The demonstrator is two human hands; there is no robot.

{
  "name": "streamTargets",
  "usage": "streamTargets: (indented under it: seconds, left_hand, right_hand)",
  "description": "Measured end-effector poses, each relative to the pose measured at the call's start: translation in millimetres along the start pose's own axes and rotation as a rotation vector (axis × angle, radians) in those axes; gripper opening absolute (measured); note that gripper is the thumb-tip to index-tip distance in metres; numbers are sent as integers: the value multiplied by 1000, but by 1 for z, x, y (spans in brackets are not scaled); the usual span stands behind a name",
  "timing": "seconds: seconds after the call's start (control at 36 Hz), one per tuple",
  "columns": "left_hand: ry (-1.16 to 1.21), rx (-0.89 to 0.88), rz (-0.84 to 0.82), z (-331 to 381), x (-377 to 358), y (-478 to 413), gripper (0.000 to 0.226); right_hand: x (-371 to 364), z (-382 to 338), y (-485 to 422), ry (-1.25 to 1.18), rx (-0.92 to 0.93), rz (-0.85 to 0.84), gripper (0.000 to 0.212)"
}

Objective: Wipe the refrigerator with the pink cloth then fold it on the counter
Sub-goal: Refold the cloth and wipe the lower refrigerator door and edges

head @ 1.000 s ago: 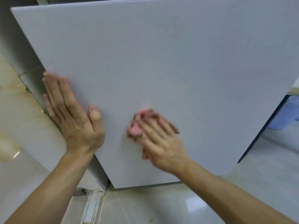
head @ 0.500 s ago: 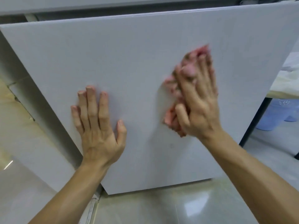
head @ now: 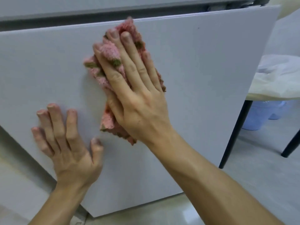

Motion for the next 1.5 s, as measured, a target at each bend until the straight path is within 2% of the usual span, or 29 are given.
streamTargets:
  seconds: [0.17,0.31,0.42,0.56,0.69,0.81,0.92,1.14,1.5]
  left_hand:
    - [46,13,28,0,3,1,66]
    - [33,33,21,0,0,0,69]
    - [15,35,2,4,0,-4,71]
    - [47,-2,6,18,4,-19,76]
    - [80,-29,20,42,6,-49,81]
    - [102,-10,19,50,4,-60,77]
    - [105,8,11,48,1,-61,72]
    - [137,26,7,46,-1,-62,70]
    - [78,2,52,55,11,-65,82]
  right_hand:
    - [39,80,24,96,-327,80,59]
    - [47,92,25,84,-397,103,60]
    - [39,74,19,27,-289,86,57]
    - [-4,5,41,42,92,-142,49]
    - [-6,-7,11,38,117,-112,45]
    - [17,14,-35,-4,0,59,42]
    - [39,55,-57,-27,-121,160,44]
    - [72,135,23,80,-560,300,57]
    - [46,139,220,70,-1053,165,64]
Point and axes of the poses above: each hand's wrist, its own y-axis away from the middle knuckle, its own x-axis out of the back of the hand, z = x × y, the point moved 10 cm from there along -y, towards the middle knuckle, and after that the axes turned 2 degrees about y, right-handed, at the moved point
